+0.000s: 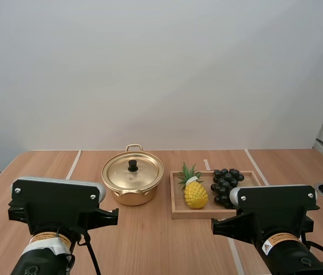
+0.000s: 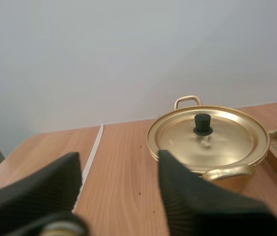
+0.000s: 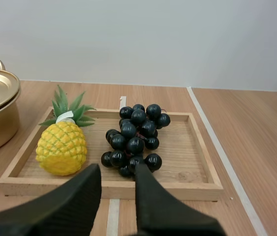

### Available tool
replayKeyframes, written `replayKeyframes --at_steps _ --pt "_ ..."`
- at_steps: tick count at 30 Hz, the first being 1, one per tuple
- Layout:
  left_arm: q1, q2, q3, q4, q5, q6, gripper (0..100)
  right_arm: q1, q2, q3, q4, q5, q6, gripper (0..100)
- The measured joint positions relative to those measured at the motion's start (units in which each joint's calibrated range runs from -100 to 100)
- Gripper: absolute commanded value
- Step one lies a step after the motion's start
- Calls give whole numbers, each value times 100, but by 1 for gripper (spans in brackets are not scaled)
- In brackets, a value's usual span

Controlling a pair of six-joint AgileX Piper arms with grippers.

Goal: Open the pot, put the pineapple inside, and close it

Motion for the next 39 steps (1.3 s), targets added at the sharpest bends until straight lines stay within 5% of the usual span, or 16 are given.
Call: replayKeyframes --at_steps 2,13,21,28,39 --pt "11 0 -29 -12 318 -135 100 0 0 0 172 14 23 100" --pt "11 0 -80 -65 613 -423 100 -21 -31 0 436 210 285 100" --pt "11 0 -371 238 -647 1380 100 -30 -45 -526 -1165 -208 386 100" --pt "11 0 -1308 521 16 1844 100 -30 -59 -1570 -1847 -127 386 100" --pt "11 419 -2701 -667 635 1520 100 -30 -47 -2344 -1380 1079 386 100"
